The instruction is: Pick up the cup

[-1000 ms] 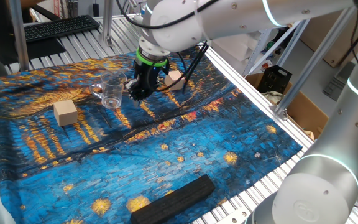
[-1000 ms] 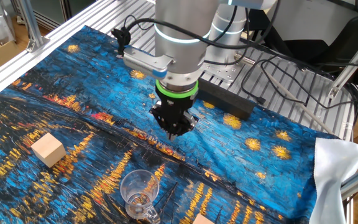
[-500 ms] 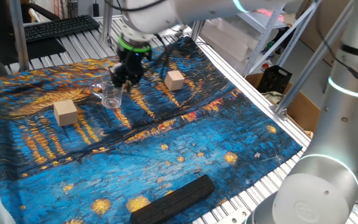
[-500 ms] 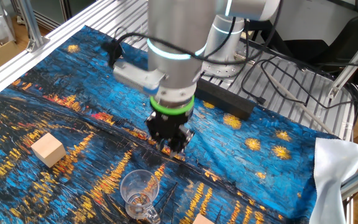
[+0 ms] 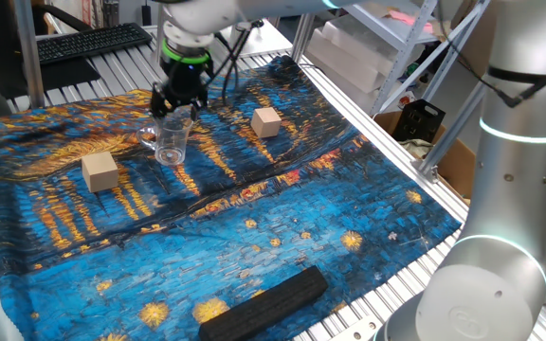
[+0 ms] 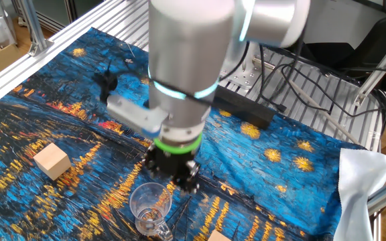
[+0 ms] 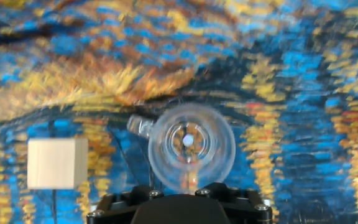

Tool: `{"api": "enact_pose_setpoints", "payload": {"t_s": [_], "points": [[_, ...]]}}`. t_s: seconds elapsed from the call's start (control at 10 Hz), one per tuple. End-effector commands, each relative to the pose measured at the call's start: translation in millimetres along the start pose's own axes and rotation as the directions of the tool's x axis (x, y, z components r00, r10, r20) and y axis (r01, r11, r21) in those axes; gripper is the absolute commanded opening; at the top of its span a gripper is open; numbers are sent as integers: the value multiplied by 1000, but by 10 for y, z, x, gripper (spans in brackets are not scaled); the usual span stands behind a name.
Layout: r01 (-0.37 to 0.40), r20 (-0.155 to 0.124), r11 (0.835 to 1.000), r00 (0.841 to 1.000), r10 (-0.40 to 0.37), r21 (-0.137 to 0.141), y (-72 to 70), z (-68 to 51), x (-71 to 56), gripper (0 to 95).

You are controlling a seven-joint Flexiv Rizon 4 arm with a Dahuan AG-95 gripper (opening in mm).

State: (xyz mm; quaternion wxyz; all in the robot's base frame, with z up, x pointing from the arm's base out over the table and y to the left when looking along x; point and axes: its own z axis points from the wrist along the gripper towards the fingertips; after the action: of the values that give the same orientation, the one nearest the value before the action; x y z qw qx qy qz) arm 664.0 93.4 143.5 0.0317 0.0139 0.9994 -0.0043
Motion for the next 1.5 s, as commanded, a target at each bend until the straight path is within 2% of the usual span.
{"api": "enact_pose_setpoints", "payload": {"t_s": [0.1, 0.4, 0.5, 0.6, 0.7, 1.0, 1.2, 1.5], "points": [[-6, -3, 1000, 1000, 6, 2, -2, 35, -143, 950], [-9, 3, 1000, 1000, 9, 2, 4, 113, -302, 950], [-4, 2, 1000, 1000, 4, 7, -1, 135, -352, 950], [6, 2, 1000, 1000, -6, 28, -14, 157, -389, 950], [3, 3, 1000, 1000, -3, 23, -35, 192, -419, 950], [13, 3, 1000, 1000, -13, 8, -104, 286, -469, 950], [6, 0, 1000, 1000, -6, -16, -123, 337, -479, 950], [-6, 1, 1000, 1000, 6, -22, -65, 416, -401, 950]]}}
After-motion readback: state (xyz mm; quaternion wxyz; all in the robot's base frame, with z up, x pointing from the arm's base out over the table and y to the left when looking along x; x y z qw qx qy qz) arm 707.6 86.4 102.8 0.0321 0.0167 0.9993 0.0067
